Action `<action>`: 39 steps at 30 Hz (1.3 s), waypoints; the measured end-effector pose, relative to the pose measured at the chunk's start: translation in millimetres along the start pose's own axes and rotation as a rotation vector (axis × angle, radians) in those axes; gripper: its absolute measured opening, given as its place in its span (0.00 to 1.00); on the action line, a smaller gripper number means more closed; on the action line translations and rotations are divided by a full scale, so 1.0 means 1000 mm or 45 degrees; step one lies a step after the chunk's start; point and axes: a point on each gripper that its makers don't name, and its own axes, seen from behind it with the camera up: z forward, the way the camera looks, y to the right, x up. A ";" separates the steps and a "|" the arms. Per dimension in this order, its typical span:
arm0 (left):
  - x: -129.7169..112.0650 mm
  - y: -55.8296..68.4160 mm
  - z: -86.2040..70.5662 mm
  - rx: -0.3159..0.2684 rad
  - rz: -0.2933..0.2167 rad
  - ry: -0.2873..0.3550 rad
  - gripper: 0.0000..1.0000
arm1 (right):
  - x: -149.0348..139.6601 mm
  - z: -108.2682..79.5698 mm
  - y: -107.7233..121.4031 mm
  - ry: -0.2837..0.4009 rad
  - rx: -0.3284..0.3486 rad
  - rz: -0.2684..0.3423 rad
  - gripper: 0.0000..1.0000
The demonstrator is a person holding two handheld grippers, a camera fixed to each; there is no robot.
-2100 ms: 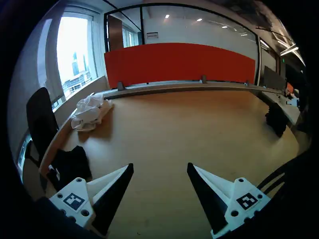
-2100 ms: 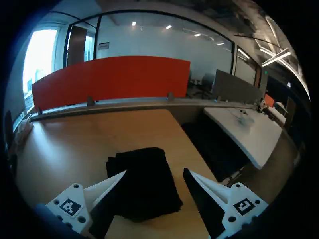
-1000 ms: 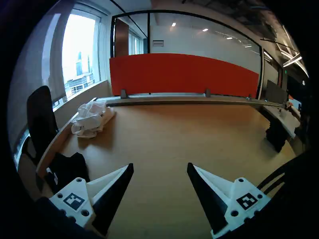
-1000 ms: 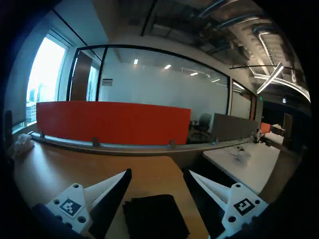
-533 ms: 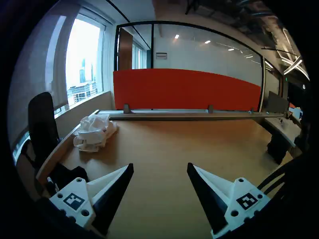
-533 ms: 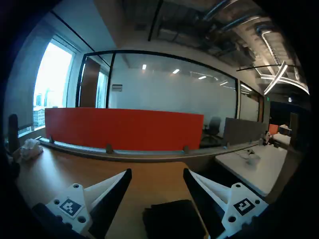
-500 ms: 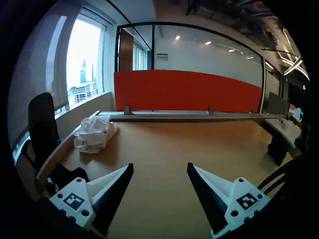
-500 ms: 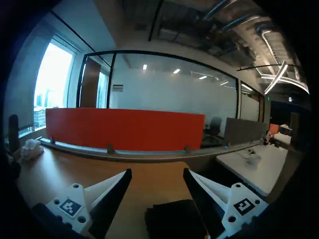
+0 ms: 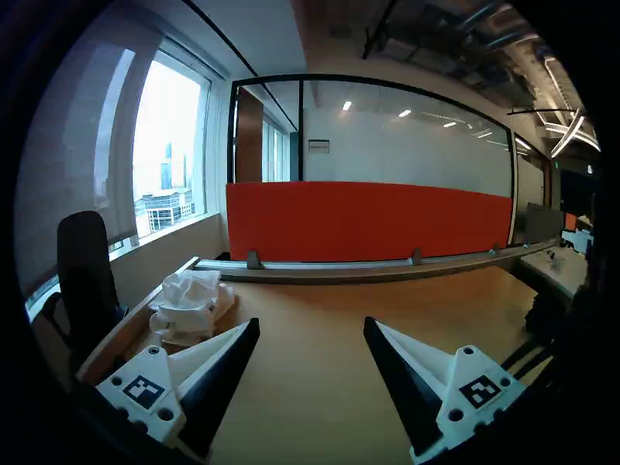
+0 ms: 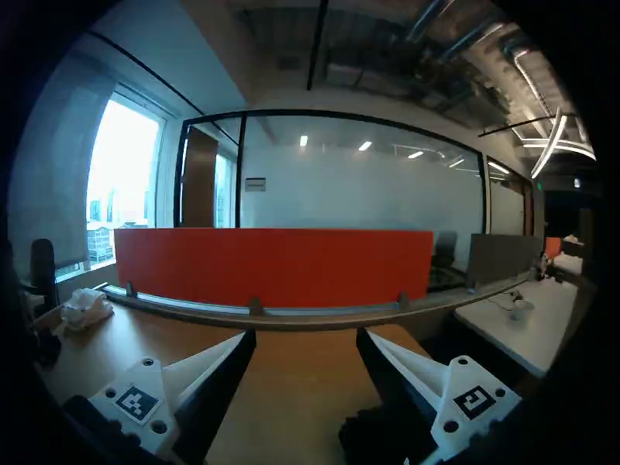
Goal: Fold towel
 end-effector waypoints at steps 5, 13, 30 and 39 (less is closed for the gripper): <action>0.017 0.000 0.007 -0.005 -0.007 0.048 1.00 | 0.006 0.003 -0.025 0.007 0.048 0.032 1.00; 0.022 -0.005 0.011 0.011 -0.013 0.085 1.00 | 0.013 0.005 -0.050 0.024 0.068 0.054 1.00; 0.011 -0.005 0.013 0.002 0.023 0.154 1.00 | 0.029 -0.002 -0.075 0.036 0.064 0.043 1.00; -0.012 -0.005 0.021 0.012 0.045 0.226 1.00 | 0.003 -0.003 -0.086 0.011 0.075 0.009 1.00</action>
